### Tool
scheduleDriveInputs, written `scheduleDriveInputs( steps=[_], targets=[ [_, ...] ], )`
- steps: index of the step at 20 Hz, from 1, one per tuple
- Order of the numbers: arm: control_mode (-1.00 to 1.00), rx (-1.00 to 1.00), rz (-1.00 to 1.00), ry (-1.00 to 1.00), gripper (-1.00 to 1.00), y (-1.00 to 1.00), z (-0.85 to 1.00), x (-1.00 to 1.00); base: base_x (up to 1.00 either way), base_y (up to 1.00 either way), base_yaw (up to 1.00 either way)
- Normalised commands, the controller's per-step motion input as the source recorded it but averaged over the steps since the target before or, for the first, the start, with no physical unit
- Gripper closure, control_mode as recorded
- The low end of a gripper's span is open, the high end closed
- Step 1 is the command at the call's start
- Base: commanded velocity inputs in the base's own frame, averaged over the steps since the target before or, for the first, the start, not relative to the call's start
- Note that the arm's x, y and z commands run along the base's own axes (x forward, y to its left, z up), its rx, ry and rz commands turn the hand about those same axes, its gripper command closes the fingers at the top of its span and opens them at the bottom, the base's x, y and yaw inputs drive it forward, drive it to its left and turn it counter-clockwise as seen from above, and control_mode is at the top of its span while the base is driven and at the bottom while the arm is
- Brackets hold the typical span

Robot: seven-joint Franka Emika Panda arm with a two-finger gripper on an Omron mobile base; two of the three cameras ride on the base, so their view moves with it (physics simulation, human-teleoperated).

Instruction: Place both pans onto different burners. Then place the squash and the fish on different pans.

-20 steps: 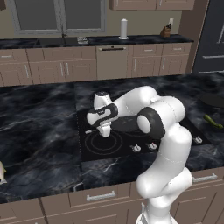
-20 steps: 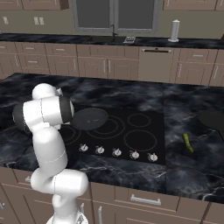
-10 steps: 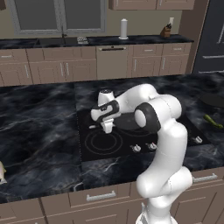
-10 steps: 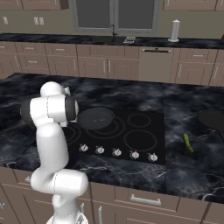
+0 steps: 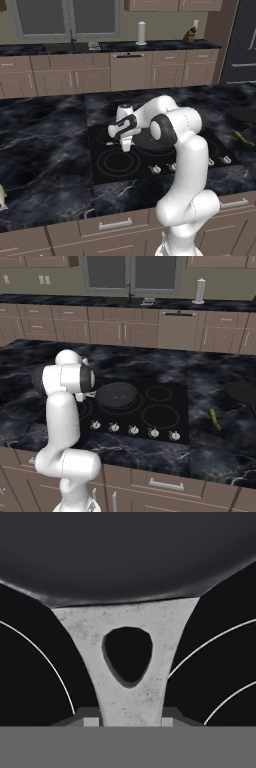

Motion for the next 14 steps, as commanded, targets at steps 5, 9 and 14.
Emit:
scheduleDriveInputs(
  steps=[5, 9, 14],
  targets=[
    [-1.00, 0.00, -0.07, 0.00, 1.00, -0.11, -0.33, 0.25, 0.00, 0.00, 0.00],
    [-1.00, 0.00, -0.07, 0.00, 1.00, -0.15, -0.23, 0.28, 0.00, 0.00, 0.00],
    [-1.00, 0.00, -0.05, 0.00, 1.00, -0.15, -0.05, 0.09, 0.00, 0.00, 0.00]
  ],
)
